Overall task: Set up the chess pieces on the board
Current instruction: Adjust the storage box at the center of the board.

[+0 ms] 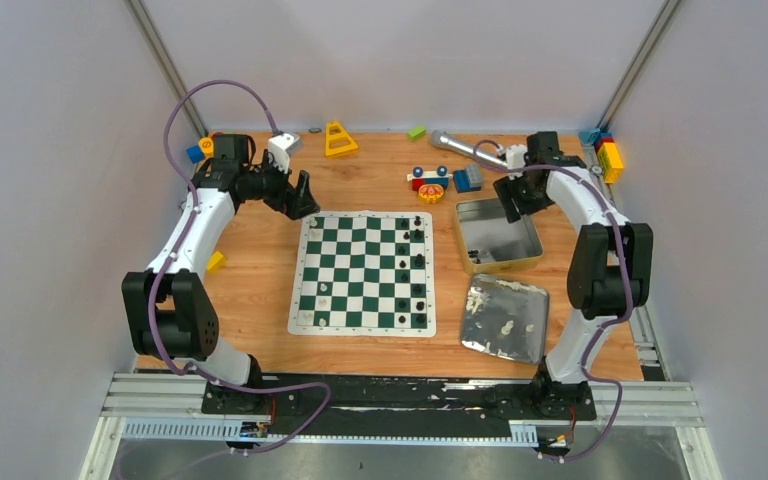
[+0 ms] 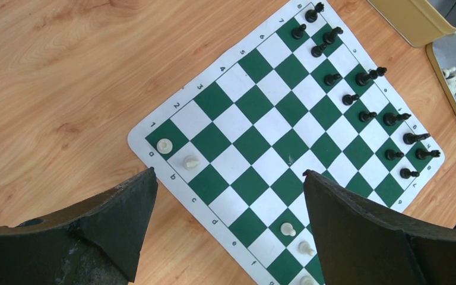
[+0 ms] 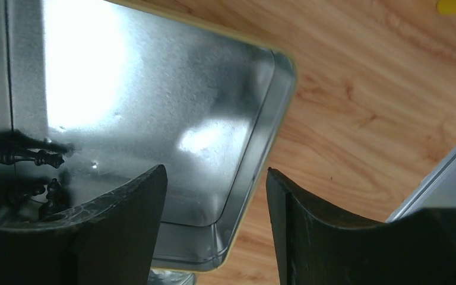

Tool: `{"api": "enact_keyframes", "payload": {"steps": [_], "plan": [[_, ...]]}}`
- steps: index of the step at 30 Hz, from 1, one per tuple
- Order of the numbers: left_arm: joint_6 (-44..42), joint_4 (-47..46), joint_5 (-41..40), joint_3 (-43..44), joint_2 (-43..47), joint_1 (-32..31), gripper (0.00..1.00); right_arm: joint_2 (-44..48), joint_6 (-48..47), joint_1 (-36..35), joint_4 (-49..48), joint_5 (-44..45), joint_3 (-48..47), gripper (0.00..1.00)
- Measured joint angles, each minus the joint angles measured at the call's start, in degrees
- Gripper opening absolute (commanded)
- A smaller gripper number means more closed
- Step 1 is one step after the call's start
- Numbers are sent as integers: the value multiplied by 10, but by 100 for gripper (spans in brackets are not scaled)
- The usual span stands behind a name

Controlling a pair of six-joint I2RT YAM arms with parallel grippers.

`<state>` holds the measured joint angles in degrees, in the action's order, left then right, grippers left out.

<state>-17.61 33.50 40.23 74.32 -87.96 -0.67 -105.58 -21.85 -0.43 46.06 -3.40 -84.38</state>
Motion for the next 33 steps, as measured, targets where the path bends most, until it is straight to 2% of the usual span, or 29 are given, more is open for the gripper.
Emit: {"api": "enact_keyframes", "payload": {"steps": [8, 17, 20, 26, 33], "plan": [[-22, 2, -3, 0, -1, 0, 100, -48, -176, -79, -44, 12, -47, 68], [-33, 6, -9, 0, -3, 0, 100, -119, -297, -89, -54, 25, -110, 66], [-34, 6, -12, 0, -6, 0, 100, -137, -319, -92, -50, 25, -127, 57], [-34, 7, -14, 0, -11, 0, 100, -157, -341, -96, -26, 25, -144, 33], [-34, 7, -14, 0, -11, 0, 100, -162, -345, -90, -1, 25, -149, 16]]}}
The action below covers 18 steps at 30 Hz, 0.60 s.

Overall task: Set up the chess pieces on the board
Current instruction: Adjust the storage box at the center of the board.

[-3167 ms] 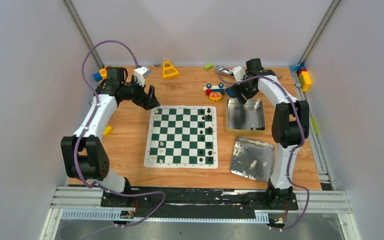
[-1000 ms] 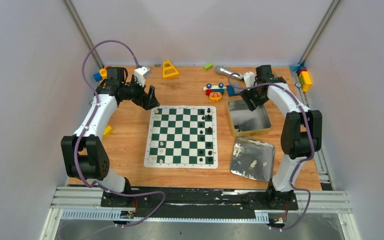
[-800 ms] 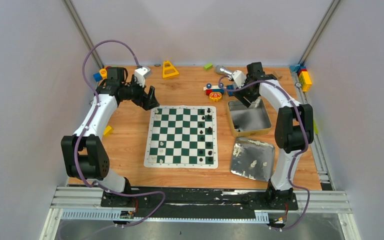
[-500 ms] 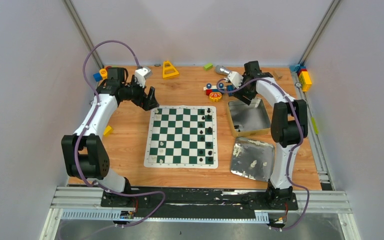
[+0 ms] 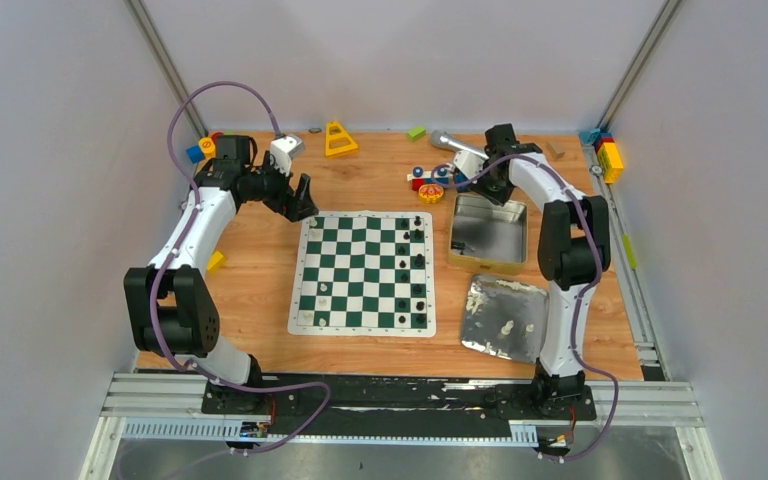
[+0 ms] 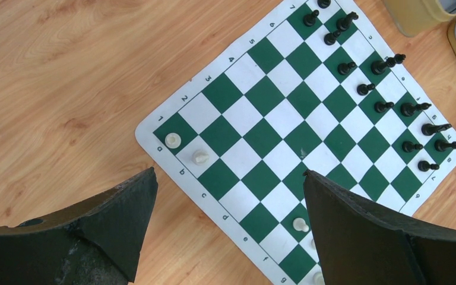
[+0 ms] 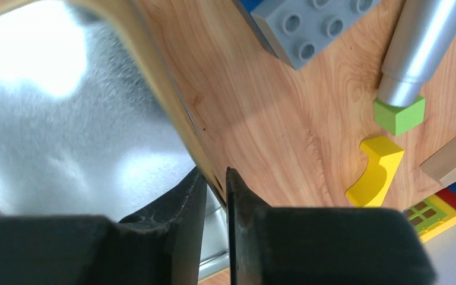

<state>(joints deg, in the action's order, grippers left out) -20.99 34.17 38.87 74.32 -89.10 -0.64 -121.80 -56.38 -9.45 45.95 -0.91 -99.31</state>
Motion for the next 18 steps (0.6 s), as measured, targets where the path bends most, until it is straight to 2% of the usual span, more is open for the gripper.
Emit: {"api": "enact_keyframes", "payload": {"steps": [9, 18], "plan": [[1, 0, 0, 0, 0, 0, 100, -1, 41, 53, 35, 5, -34, 4], [4, 0, 1, 0, 0, 0, 100, 1, 181, 88, 72, 41, -18, 0]]}}
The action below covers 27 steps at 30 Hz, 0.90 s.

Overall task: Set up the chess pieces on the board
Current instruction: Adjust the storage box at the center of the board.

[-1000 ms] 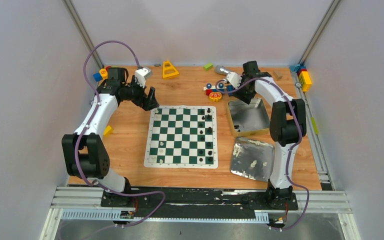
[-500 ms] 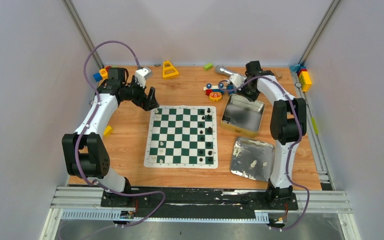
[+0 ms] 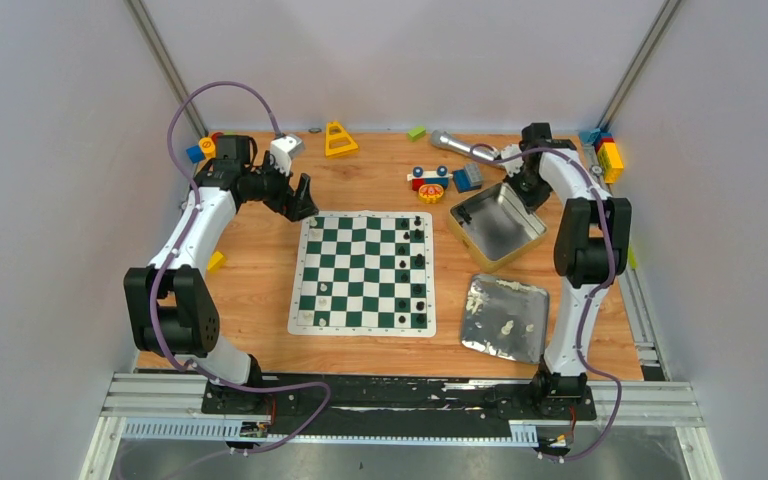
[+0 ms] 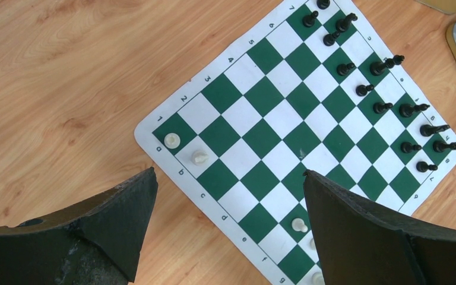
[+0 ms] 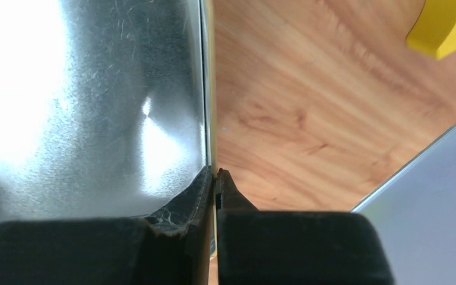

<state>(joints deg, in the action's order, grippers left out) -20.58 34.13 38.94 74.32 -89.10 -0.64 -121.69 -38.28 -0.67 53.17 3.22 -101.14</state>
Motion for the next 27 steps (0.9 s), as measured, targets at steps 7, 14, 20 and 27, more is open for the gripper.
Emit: {"api": "enact_keyframes", "payload": {"steps": [7, 14, 20, 27], "plan": [[3, 0, 0, 0, 1, 0, 100, 26, 144, 19, 28, -11, 32, 4], [7, -1, 3, -3, 6, 0, 100, 77, 228, 30, 36, -31, 108, 28], [8, -2, 10, -6, 7, 0, 100, 104, 244, 24, 33, -44, 131, 39], [8, -3, 11, -8, 7, 0, 100, 159, 240, -44, -20, -47, 131, 40]]}}
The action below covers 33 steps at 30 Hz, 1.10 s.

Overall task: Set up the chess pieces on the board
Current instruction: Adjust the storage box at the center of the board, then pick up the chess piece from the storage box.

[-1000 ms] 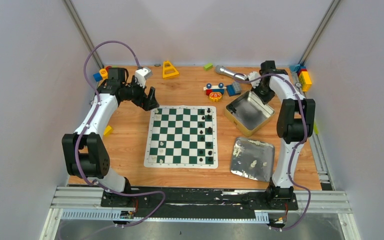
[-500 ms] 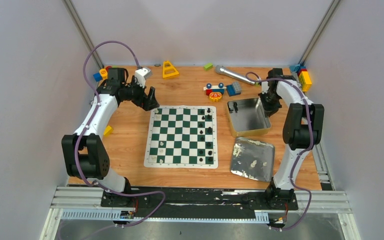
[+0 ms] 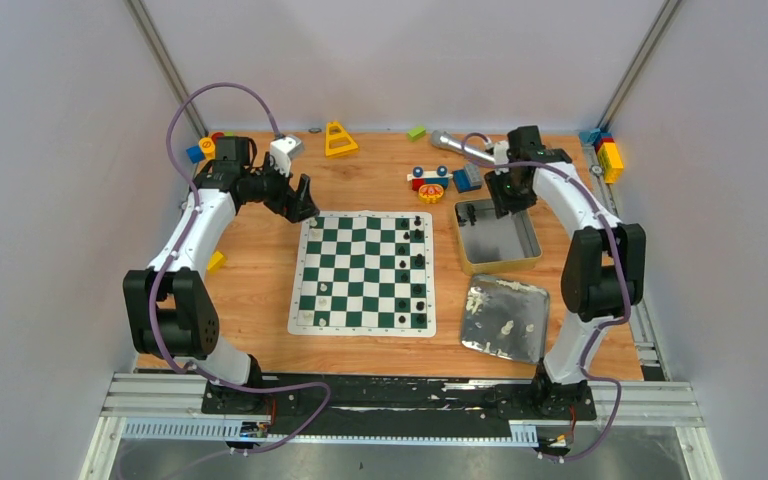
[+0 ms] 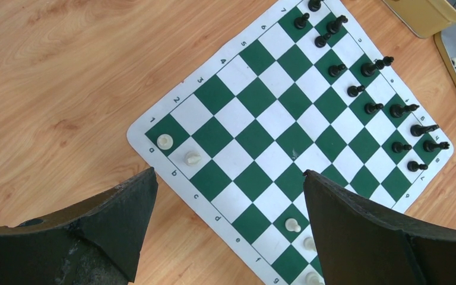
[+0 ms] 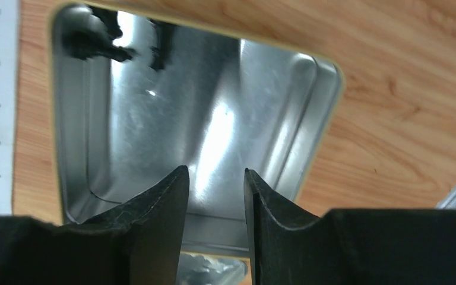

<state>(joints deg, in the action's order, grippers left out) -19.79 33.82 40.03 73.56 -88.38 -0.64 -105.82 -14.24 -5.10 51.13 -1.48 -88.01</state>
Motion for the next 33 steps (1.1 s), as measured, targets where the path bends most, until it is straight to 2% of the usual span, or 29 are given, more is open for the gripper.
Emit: {"api": "enact_keyframes", "payload": {"steps": [7, 18, 29, 33], "plan": [[-2, 1, 1, 0, 3, 0, 100, -6, -24, -65, -60, -47, 8, 38], [-5, 8, 2, 0, 3, 0, 100, -118, -23, -57, -98, -64, -21, 34], [-5, 9, 2, 0, 3, 0, 100, -129, -14, -57, -118, -73, -21, 35], [-5, 9, 2, 0, 3, 0, 100, -134, -12, -57, -120, -73, -23, 30]]}}
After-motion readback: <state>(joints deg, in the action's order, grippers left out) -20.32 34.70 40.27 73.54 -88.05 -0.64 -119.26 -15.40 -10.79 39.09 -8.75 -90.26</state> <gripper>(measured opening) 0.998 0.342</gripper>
